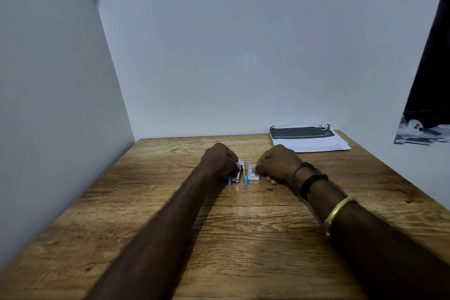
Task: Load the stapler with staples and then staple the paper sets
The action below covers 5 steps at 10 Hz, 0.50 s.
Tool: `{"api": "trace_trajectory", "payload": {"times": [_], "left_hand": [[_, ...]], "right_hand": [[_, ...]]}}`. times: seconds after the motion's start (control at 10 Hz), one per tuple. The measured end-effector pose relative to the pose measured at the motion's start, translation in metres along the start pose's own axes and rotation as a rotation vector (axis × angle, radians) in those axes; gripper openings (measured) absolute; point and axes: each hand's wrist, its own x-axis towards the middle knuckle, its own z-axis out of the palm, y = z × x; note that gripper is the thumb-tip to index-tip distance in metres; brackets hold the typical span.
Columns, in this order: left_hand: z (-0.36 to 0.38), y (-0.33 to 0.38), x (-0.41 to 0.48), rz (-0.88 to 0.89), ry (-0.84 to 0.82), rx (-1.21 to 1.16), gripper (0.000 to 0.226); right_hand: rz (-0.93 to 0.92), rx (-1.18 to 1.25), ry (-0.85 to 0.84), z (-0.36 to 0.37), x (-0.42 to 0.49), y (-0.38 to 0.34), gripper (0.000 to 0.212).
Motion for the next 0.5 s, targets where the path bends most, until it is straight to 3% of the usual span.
{"api": "trace_trajectory", "payload": {"times": [0.1, 0.2, 0.3, 0.4, 0.5], "left_hand": [[-0.003, 0.000, 0.002, -0.013, -0.001, -0.016, 0.017], [-0.006, 0.001, 0.006, 0.039, 0.067, 0.037, 0.022], [-0.005, 0.003, 0.010, 0.228, 0.381, 0.278, 0.031], [-0.004, 0.005, 0.017, 0.482, 0.662, 0.296, 0.039], [-0.011, 0.014, 0.026, 0.662, 0.761, 0.470, 0.050]], "right_hand": [[-0.020, -0.021, 0.044, 0.000, 0.003, 0.001, 0.015], [-0.181, -0.185, 0.225, -0.002, 0.010, -0.001, 0.021], [-0.361, -0.330, 0.366, -0.002, 0.015, -0.007, 0.032], [-0.575, -0.464, 0.588, -0.006, 0.023, -0.012, 0.044], [-0.678, -0.575, 0.731, -0.016, 0.028, -0.022, 0.058]]}}
